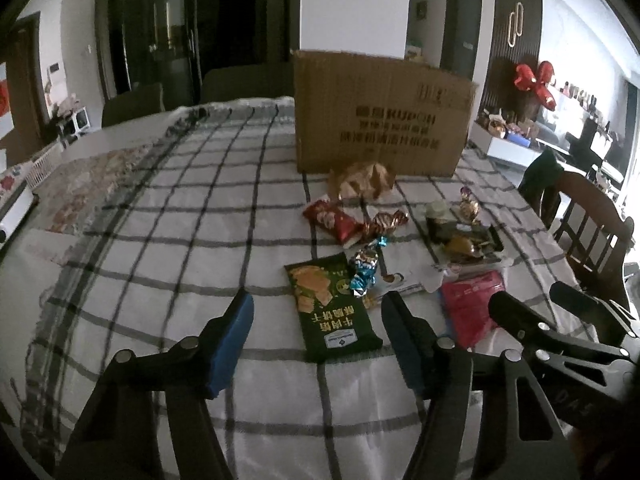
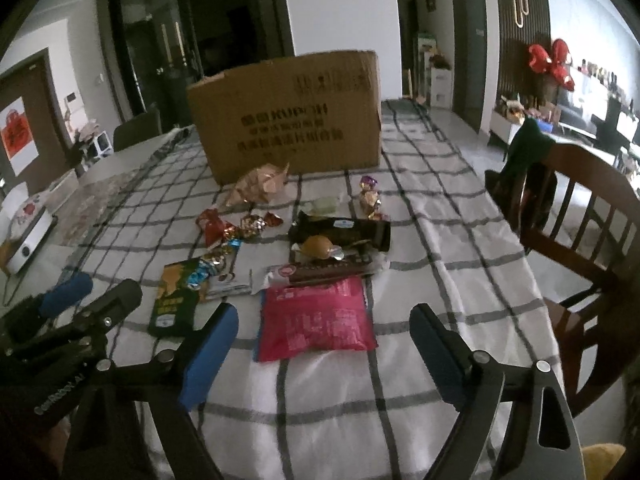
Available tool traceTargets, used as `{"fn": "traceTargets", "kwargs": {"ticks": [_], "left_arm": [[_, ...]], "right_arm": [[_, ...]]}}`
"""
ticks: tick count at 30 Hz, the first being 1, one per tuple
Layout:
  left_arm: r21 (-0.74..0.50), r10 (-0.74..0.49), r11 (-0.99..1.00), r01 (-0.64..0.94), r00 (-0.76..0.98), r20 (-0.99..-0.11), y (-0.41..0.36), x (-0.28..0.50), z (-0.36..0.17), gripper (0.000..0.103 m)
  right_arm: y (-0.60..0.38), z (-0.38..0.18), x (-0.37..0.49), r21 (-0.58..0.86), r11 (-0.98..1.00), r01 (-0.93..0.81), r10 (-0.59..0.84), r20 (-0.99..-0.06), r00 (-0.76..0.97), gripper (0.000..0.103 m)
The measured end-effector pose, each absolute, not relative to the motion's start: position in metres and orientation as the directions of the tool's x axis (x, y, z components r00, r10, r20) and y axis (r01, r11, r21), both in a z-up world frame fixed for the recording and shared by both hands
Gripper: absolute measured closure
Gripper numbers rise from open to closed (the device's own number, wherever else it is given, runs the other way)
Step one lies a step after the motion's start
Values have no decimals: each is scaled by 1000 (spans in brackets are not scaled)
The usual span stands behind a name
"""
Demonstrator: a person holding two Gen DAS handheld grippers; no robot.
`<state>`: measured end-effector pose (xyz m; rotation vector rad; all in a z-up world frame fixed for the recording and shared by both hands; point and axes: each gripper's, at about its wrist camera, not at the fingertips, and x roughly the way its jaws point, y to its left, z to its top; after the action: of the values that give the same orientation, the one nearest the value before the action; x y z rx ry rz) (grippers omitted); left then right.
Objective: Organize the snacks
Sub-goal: 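Grasp the green cracker bag with left gripper while right gripper grasps the pink bag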
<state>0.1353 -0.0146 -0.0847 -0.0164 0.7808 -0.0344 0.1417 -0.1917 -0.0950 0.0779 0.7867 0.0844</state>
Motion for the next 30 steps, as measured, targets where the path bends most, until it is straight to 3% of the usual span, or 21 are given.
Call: {"fn": "traceTargets", "kwargs": {"ticks": [8, 18, 27, 30], "left_arm": [[-28, -41, 999, 31, 671, -740, -23, 151, -102, 39], [-29, -35, 999, 20, 632, -774, -27, 165, -118, 40], [-35, -26, 999, -3, 615, -788, -23, 172, -124, 46], [-36, -34, 999, 9, 615, -788, -24, 172, -124, 53]], "right_arm": [[-194, -108, 158, 119, 992, -44, 117, -732, 672, 17], [-192, -119, 168, 108, 992, -67, 125, -754, 644, 31], [-185, -121, 170, 94, 990, -102, 138, -756, 640, 38], [-183, -121, 170, 75, 991, -113, 131, -756, 641, 41]]}}
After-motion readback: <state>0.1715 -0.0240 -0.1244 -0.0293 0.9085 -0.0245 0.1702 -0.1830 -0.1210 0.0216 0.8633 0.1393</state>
